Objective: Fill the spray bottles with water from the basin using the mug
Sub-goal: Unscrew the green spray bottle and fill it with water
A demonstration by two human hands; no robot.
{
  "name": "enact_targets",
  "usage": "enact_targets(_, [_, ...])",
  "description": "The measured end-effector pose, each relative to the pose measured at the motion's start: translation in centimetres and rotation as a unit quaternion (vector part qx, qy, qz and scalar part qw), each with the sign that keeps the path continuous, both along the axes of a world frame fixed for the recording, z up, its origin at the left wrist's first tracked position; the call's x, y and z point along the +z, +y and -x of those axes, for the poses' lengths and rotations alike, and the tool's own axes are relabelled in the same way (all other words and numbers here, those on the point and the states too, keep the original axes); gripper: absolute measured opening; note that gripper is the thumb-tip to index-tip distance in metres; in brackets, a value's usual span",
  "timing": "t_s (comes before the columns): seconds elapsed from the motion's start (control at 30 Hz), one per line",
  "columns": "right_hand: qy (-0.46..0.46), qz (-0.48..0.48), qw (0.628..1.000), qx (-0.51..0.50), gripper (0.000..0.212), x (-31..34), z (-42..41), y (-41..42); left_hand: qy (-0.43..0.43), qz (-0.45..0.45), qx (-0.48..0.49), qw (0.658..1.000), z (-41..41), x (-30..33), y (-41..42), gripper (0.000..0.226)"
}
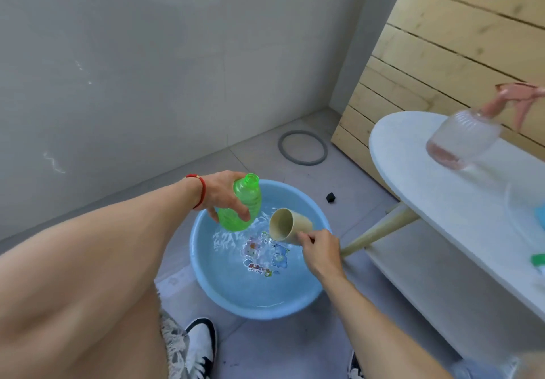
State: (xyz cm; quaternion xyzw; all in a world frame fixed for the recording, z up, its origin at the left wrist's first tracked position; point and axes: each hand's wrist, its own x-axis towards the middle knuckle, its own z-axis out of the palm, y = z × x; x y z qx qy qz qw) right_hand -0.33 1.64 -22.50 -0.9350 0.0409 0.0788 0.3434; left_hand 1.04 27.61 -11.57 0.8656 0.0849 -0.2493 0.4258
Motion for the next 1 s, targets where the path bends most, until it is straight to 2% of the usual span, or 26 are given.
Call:
enact_targets(0.2, [-0.067,-0.170,0.979,-0.086,0.040,8.8,-0.1,-2.8,-0.024,0.045,0.021,0.998,-0.2,1.8,-2.0,0.058])
enact_targets(0.3, [-0.145,-0.169,0.970,-0.101,0.047,14.0,0.2,-5.2,-0.043,0.082,0.039,0.995,-0.4,2.6,-3.2,0.049])
enact_targets(0.4, [-0.210,-0.171,0.950,-0.158,0.050,17.8,-0.2,-8.7,-0.051,0.122,0.056,0.990,-0.5,3.4,-4.6,0.047])
enact_targets(0.53, [-0.217,-0.171,0.936,-0.219,0.051,19.4,-1.2,-13.3,-0.055,0.145,0.050,0.987,-0.6,3.7,-6.6,0.046])
enact_targets(0.7, [-0.184,-0.138,0.947,-0.224,0.046,19.4,-1.1,-15.5,-0.055,0.161,0.034,0.985,-0.7,3.8,-8.4,0.045])
enact_targets(0.8, [-0.172,-0.041,0.964,-0.197,0.056,19.5,-1.0,-16.0,-0.062,0.165,0.026,0.984,-0.7,4.2,-9.0,0.046])
enact_targets(0.87, [-0.193,0.034,0.959,-0.205,0.058,19.8,-0.6,-17.0,-0.066,0.164,0.020,0.984,-0.7,4.3,-9.2,0.047])
enact_targets(0.93, [-0.226,0.119,0.943,-0.216,0.048,20.0,0.5,-19.2,-0.069,0.167,0.007,0.984,-0.7,4.2,-9.4,0.048])
enact_targets(1.0, [-0.189,0.279,0.918,-0.209,0.030,20.2,1.9,-21.5,-0.072,0.165,-0.002,0.984,-0.7,4.3,-9.3,0.053])
